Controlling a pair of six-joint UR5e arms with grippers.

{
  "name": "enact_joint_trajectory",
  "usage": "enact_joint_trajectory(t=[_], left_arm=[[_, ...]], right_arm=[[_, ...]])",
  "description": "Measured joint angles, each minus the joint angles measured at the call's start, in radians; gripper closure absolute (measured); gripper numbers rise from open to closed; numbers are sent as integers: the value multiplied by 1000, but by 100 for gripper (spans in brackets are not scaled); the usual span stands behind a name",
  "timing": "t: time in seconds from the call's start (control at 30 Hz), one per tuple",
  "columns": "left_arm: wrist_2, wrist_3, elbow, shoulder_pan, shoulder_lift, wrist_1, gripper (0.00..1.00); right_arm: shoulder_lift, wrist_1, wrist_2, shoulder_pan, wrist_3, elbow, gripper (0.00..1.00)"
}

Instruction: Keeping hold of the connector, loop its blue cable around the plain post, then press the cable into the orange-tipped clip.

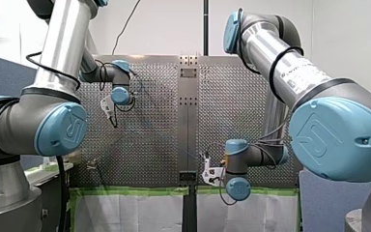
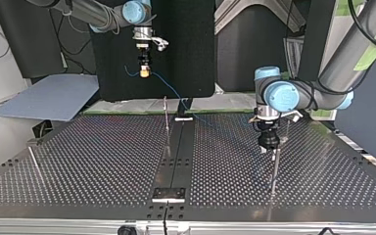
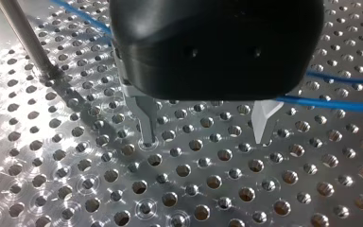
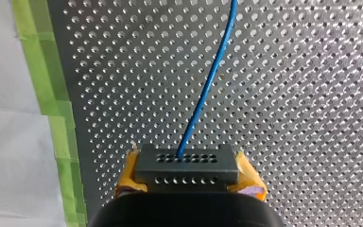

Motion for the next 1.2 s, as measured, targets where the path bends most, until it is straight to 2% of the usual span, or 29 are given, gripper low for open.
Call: enact_joint_trajectory(t=[0.13,0.27,0.4,0.6,0.77,0.87,1.0,1.1,1.2], left_arm=[[-4,5,0,-4,0,-7,0],[-11,11,0,-8,0,-15,0],[-18,17,0,-15,0,-28,0],[-24,19,1,-21,0,-37,0],[-10,-6,1,-26,0,-40,0],[-8,-23,2,-28,0,-42,0],[-7,-50,2,-30,1,-44,0],[-8,-72,2,-30,1,-49,0],[-10,-87,2,-30,1,-54,0]], right_arm=[[1,-17,-16,-3,-10,38,100],[3,-41,-46,-11,9,54,100],[3,-59,-82,-27,25,59,100],[9,-83,-141,-67,44,59,100],[19,-99,-192,-116,70,59,100],[20,-102,-220,-144,78,59,100],[21,-100,-250,-174,78,52,100],[21,-94,-278,-191,62,45,100],[22,-82,-306,-194,46,36,100]])
